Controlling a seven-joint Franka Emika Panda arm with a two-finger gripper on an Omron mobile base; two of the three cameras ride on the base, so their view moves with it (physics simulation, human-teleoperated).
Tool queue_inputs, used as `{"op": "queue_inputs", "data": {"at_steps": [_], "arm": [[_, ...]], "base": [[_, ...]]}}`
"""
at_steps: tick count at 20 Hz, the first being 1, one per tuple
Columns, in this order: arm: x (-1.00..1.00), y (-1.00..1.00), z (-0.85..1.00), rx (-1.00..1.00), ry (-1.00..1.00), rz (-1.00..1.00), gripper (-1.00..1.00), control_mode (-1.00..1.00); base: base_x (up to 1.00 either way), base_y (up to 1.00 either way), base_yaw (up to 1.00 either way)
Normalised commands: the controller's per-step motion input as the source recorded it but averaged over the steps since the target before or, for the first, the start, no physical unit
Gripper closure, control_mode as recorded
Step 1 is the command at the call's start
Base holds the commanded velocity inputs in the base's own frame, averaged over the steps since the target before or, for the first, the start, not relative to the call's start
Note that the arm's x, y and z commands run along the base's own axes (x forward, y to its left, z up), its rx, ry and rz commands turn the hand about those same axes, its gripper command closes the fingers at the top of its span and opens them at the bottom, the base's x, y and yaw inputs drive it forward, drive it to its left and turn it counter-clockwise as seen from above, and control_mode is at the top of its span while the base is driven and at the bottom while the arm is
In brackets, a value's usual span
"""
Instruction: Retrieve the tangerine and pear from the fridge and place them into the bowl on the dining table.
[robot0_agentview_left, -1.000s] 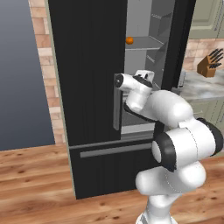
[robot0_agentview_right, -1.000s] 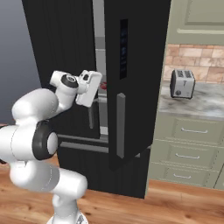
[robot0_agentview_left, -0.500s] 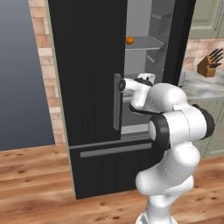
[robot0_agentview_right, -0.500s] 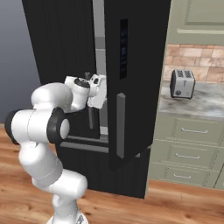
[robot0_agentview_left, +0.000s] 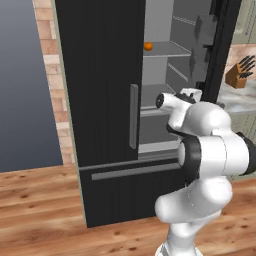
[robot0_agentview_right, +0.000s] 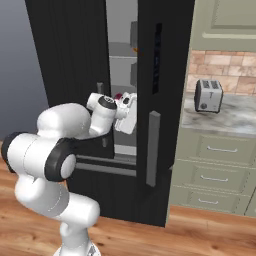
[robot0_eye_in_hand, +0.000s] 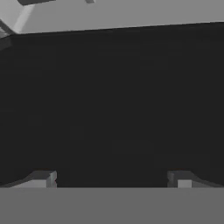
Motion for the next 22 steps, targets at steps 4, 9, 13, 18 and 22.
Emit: {"op": "queue_inputs", "data": {"at_steps": [4,9,13,18,22], "arm": [[-1.0,-1.0,0.13,0.0,0.0,-0.12,-1.0,-1.0],[-0.72,-0.96,0.08,0.01,0.0,-0.07,-1.0,-1.0],[-0.39,-0.11,0.02,0.08,-0.07,0.0,-1.0,-1.0],[-0.63,0.92,0.09,0.16,-0.23,0.02,-1.0,-1.0],[-0.4,1.0,0.38,0.43,-0.25,0.0,-1.0,-1.0]], "base": [[0.0,0.0,0.0],[0.0,0.0,0.0],[0.0,0.0,0.0],[0.0,0.0,0.0],[0.0,0.0,0.0]]}}
